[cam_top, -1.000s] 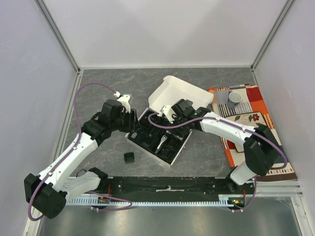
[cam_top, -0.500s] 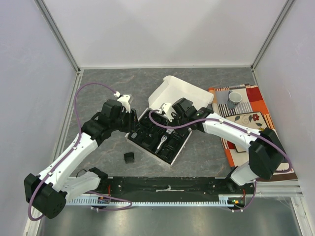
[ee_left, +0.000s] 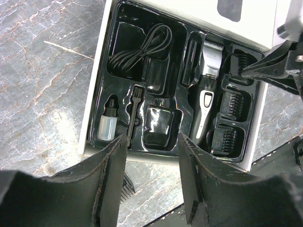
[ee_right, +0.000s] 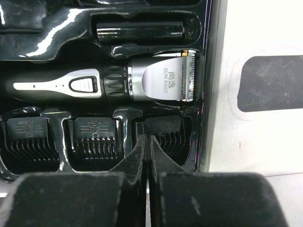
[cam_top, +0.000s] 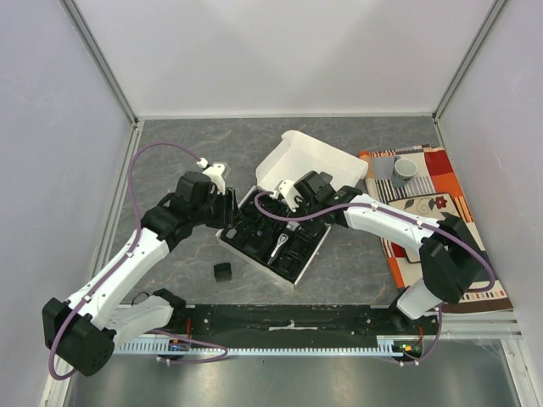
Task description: Sort the hair-cutting tools
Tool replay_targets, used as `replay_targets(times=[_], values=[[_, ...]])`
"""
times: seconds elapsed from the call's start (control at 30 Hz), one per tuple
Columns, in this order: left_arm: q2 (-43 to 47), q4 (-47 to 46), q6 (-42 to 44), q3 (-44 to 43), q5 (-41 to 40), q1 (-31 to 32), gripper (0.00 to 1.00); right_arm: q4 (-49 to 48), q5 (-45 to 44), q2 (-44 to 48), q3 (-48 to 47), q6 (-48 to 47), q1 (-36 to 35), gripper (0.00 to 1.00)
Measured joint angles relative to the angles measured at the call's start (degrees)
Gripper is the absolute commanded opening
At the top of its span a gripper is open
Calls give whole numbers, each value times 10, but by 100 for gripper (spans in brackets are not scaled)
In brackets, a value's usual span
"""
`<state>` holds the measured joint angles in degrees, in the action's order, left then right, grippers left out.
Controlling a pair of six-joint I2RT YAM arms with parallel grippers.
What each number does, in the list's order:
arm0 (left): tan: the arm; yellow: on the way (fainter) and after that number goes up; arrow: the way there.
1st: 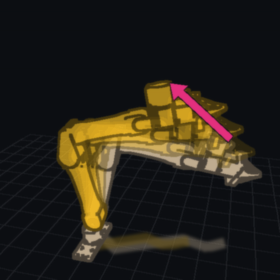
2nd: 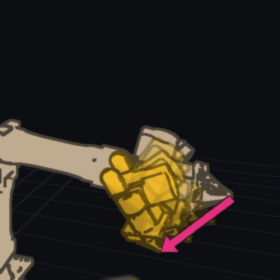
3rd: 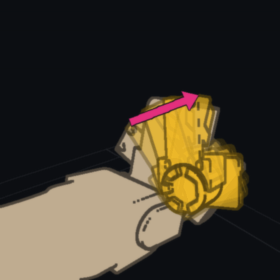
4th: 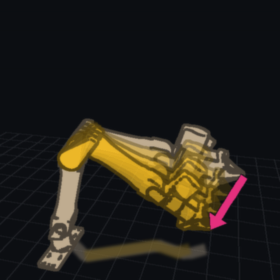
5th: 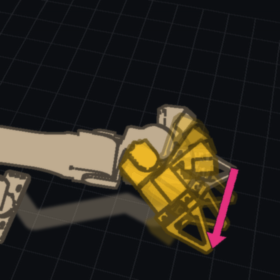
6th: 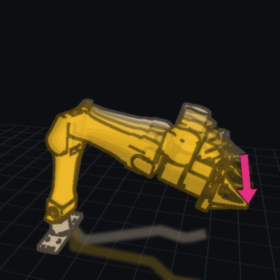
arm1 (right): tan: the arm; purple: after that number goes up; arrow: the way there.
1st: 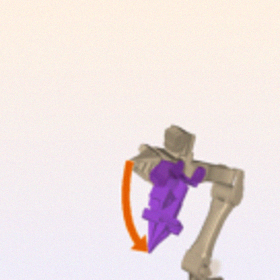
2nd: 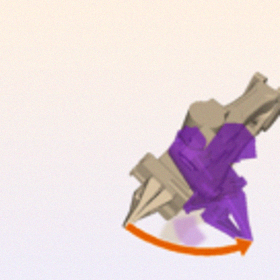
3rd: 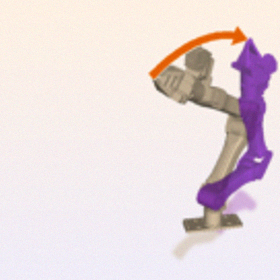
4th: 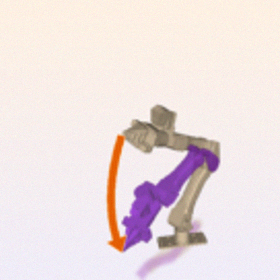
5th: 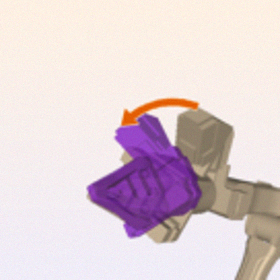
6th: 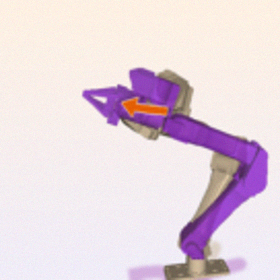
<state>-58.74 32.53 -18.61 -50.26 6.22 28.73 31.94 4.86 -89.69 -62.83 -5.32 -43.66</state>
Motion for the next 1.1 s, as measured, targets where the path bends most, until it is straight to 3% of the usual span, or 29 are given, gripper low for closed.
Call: replay_targets(times=[0.43,0.5,0.63,0.73,0.9,1.03,1.1], values=[[-2,0,0,0,0,0,54,-16,-4,-21,12,5,-1,1],[-2,0,0,0,0,0,54,-17,-6,-21,12,9,-1,5],[-2,1,0,0,-6,0,54,-14,-18,-17,5,20,-1,36],[-2,12,0,-1,-27,0,54,-9,-28,0,-9,30,-1,47],[-15,76,-14,-20,-72,0,44,0,-46,48,-40,42,-1,50],[-19,125,-66,-24,-90,0,43,2,-76,60,-53,57,-1,55],[-17,141,-95,-21,-92,0,43,5,-103,58,-53,66,-2,53]])
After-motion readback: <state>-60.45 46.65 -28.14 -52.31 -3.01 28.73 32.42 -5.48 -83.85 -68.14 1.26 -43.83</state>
